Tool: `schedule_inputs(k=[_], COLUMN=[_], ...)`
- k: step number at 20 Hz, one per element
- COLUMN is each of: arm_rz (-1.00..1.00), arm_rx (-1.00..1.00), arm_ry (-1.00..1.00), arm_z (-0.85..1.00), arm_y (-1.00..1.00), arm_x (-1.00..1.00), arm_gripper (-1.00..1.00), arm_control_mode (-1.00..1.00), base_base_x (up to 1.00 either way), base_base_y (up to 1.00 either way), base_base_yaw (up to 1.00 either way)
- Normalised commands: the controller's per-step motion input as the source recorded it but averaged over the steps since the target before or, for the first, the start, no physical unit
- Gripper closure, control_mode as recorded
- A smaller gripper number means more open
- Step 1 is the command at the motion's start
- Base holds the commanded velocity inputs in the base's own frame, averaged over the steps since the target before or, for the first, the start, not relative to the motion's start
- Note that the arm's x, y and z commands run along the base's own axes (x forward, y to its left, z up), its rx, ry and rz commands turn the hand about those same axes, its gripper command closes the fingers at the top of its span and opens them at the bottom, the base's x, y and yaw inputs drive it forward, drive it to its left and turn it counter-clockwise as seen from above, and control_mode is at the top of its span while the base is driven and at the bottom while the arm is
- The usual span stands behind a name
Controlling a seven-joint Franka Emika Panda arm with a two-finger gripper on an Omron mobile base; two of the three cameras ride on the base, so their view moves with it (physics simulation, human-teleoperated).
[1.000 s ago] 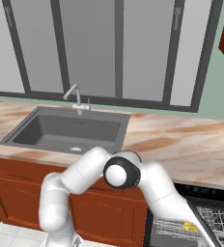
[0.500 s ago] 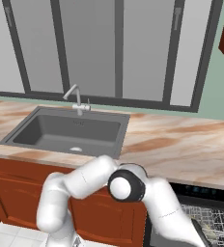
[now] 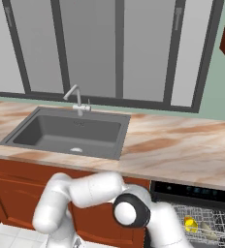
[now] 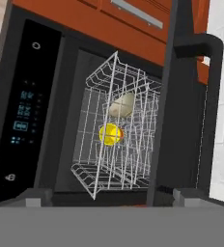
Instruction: Pick up the cup and bowl from the counter, place them in the dishwasher, and close the dishwasher door.
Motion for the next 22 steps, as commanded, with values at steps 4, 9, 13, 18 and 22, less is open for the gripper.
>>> schedule_inputs(k=[4, 9, 13, 18, 22], arm_rz=[0.02, 0.00, 0.00, 0.02, 0.03], arm_rx=[-0.10, -0.14, -0.10, -0.06, -0.04], arm_ry=[-0.06, -0.05, -0.03, -0.02, 0.00], arm_z=[-0.42, -0.37, -0.25, -0.29, -0.39], arm_y=[0.07, 0.02, -0.13, -0.33, -0.40], arm_x=[-0.12, 0.00, 0.12, 0.23, 0.28], arm_gripper=[-1.00, -1.00, -1.00, -1.00, -1.00], arm_control_mode=[-1.00, -1.00, -1.00, -1.00, -1.00], base_base_x=[0.00, 0.00, 0.00, 0.00, 0.00], base_base_y=[0.00, 0.00, 0.00, 0.00, 0.00], base_base_yaw=[0.00, 0.00, 0.00, 0.00, 0.00])
